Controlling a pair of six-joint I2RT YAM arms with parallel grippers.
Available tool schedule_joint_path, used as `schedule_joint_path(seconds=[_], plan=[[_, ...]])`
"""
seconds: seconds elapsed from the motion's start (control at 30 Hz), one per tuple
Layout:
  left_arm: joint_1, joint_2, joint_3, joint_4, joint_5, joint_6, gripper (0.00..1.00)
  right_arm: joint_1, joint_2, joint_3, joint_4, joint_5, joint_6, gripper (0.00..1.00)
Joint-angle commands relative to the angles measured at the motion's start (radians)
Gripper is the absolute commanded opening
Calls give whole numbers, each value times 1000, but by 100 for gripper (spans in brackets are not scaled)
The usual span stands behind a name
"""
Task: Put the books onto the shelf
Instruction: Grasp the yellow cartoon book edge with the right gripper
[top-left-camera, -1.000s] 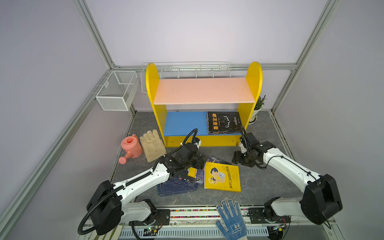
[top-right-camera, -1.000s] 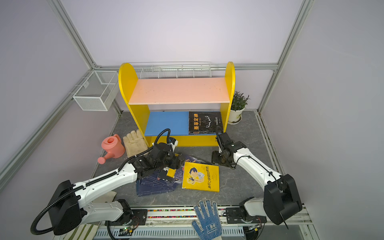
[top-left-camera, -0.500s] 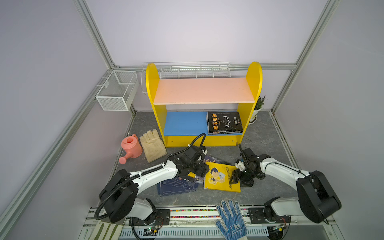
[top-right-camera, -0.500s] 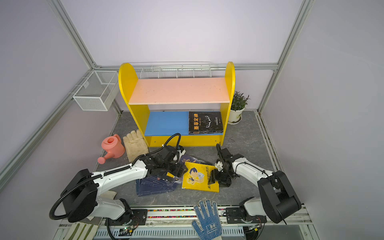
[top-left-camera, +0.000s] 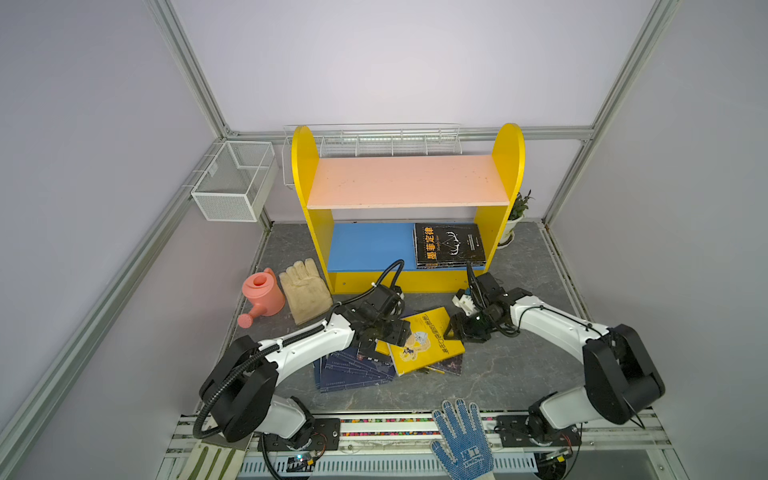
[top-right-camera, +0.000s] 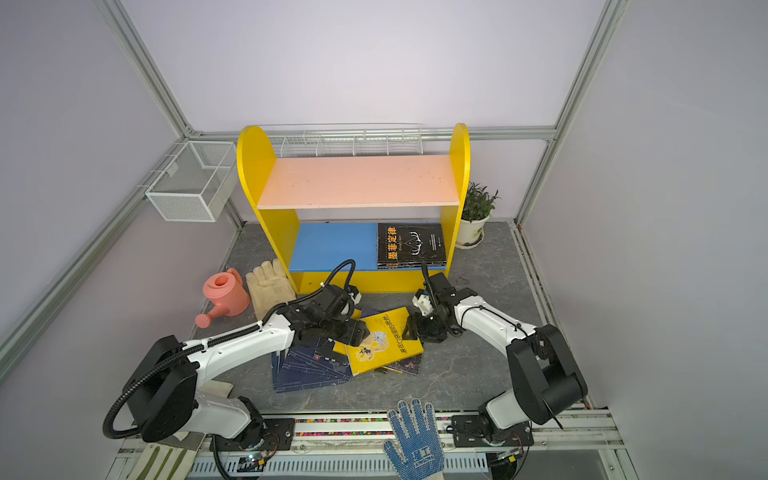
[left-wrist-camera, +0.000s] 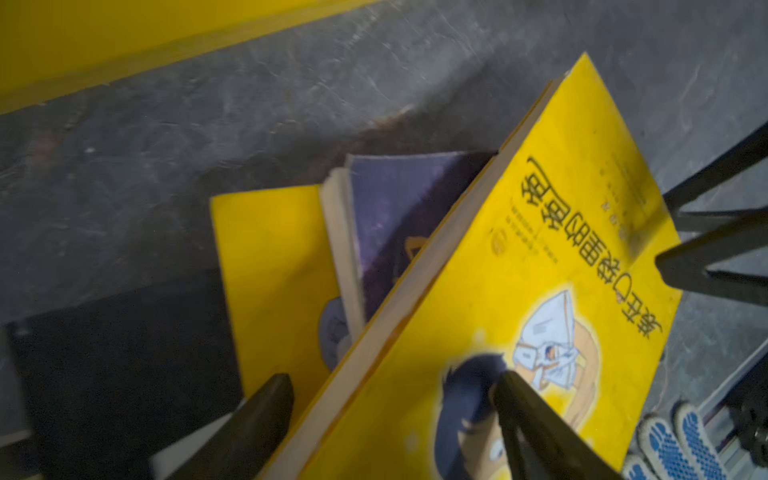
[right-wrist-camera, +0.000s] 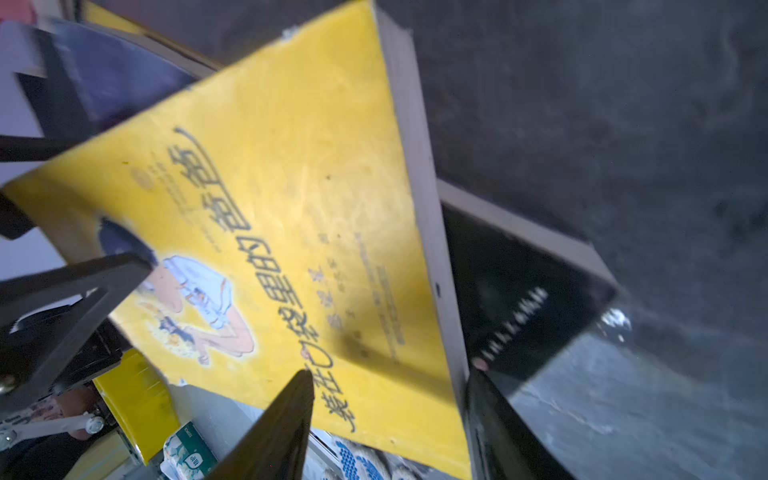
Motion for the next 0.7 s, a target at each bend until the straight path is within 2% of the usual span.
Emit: schedule_joint_path(seconds=[0.0, 0.27, 0.33, 0.37, 0.63, 0.67], plan=[[36, -52, -47, -54, -38, -87, 79, 40, 58, 55, 60, -83, -46, 60], [53, -144, -109, -123, -65, -142, 79, 103, 194, 152, 31, -82, -94, 59], [54, -161, -122, -133, -62, -149, 74, 104, 207, 156, 36, -73, -94, 59], [54, -171, -131, -133, -58, -149, 69, 104, 211, 156, 40, -64, -93, 59], [54, -267, -158, -112, -76, -151, 0, 97, 186, 149, 56, 18, -72, 60], [54, -291, -156, -112, -84, -151, 0, 92, 170, 143, 62, 30, -66, 60]])
